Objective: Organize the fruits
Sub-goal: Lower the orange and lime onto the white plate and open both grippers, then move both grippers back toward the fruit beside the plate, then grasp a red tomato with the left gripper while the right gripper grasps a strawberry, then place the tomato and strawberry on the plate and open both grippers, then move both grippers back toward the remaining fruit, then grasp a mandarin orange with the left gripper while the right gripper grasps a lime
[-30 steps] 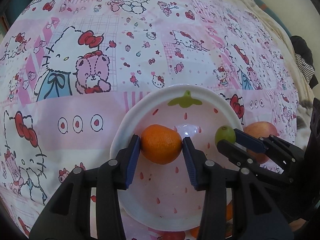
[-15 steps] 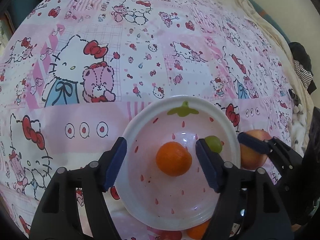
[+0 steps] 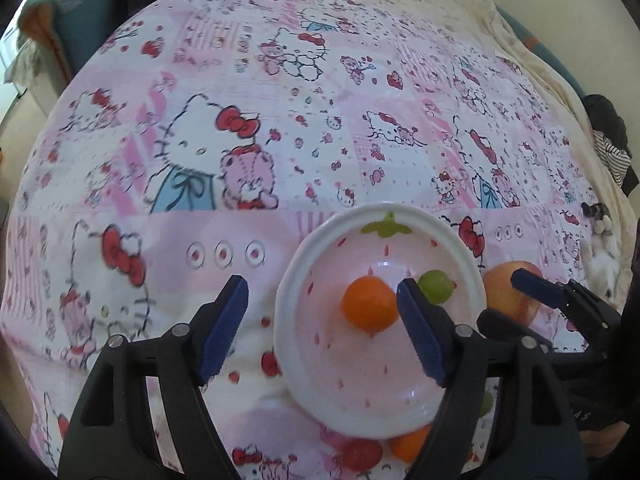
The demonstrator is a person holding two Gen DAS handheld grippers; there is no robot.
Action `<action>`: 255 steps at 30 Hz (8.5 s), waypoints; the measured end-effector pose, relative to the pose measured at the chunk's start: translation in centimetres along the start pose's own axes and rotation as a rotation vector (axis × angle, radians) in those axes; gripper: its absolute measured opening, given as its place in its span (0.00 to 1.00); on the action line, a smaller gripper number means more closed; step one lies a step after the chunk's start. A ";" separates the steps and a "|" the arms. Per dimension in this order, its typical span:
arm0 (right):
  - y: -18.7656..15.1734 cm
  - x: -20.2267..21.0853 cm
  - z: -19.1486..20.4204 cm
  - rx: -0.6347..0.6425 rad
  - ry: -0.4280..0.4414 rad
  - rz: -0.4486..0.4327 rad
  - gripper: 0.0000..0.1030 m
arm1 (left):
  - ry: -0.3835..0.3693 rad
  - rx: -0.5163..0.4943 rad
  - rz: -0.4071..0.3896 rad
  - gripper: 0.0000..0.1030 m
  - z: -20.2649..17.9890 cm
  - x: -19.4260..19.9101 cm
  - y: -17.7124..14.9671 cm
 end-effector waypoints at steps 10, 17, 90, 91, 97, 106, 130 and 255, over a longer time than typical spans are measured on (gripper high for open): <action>-3.1 3.1 0.6 -0.106 0.051 0.013 0.73 | 0.069 -0.023 -0.032 0.72 1.3 4.2 -3.9; -6.5 4.2 0.5 -0.206 0.071 0.049 0.73 | 0.078 -0.008 0.018 0.72 2.4 4.7 -7.6; -5.9 7.5 4.0 -0.106 0.103 -0.089 0.32 | 0.015 -0.093 -0.046 0.25 -1.1 4.8 -8.3; -5.5 7.3 3.9 -0.103 0.103 -0.092 0.32 | 0.017 -0.096 -0.048 0.25 -1.1 4.8 -8.0; -3.2 5.6 2.9 -0.098 0.112 -0.093 0.32 | 0.027 -0.131 -0.066 0.25 -1.8 4.2 -6.0; -1.7 1.2 0.1 -0.159 0.125 -0.019 0.32 | 0.010 -0.142 -0.015 0.25 -2.1 0.4 -4.4; -3.9 -3.8 -0.4 -0.194 0.075 0.156 0.32 | 0.032 -0.117 0.067 0.26 -1.7 -2.7 -4.7; -13.3 0.9 -4.5 -0.556 0.208 0.202 0.28 | 0.045 0.047 0.056 0.37 1.5 4.2 -11.1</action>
Point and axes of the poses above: each gripper's, at about its wrist camera, not at the fingertips, and x roughly against the way its jaws point, z to its left, y to its top, the point moved 2 cm from there along -x, roughly the way its jaws point, and after that the axes turned 7 degrees about x, right-handed, at the moved point
